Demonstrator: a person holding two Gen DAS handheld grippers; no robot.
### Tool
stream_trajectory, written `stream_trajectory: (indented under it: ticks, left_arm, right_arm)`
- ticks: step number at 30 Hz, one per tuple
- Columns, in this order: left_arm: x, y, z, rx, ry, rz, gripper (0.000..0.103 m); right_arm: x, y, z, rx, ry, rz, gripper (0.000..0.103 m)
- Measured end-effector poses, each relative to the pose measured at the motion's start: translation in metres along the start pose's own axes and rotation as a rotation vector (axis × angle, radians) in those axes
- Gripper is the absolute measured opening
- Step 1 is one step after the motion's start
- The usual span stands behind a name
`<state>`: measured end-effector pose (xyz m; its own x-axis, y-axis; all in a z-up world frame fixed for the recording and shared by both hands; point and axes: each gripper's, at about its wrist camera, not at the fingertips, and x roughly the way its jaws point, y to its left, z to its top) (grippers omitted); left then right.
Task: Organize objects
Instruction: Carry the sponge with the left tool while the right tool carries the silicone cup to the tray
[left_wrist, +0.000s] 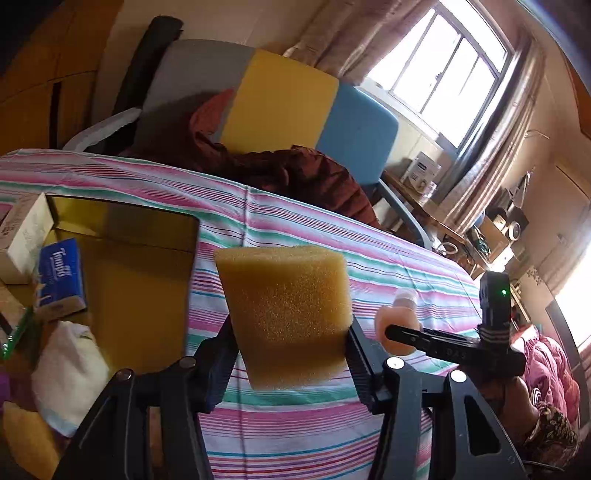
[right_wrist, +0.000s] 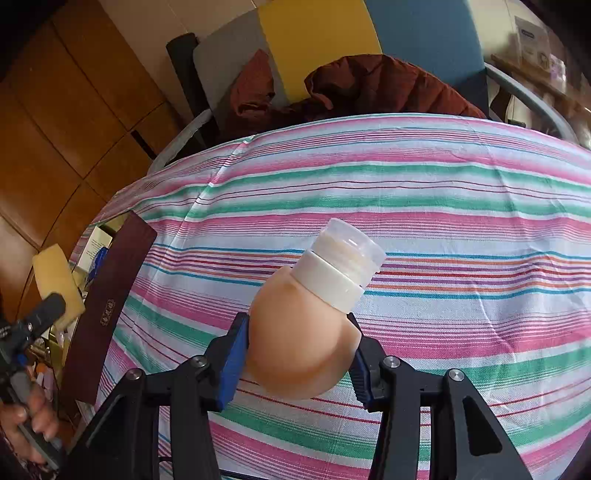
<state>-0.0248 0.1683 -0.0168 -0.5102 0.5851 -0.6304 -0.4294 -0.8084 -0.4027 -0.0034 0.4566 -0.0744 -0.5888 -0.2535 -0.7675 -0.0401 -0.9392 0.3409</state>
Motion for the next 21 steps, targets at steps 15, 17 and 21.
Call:
stream_trajectory:
  ticks: [15,17,21]
  left_arm:
    - [0.048,0.128,0.040,-0.364,0.206,0.129,0.056]
    - [0.053,0.138,0.044,-0.391,0.208,0.148,0.059]
    - [0.057,0.149,0.048,-0.426,0.194,0.197,0.068]
  right_arm:
    - [0.006,0.027,-0.007,-0.065,-0.017,0.026,0.050]
    - [0.006,0.027,-0.007,-0.070,-0.020,0.028,0.050]
    - [0.006,0.027,-0.006,-0.074,-0.025,0.029,0.050]
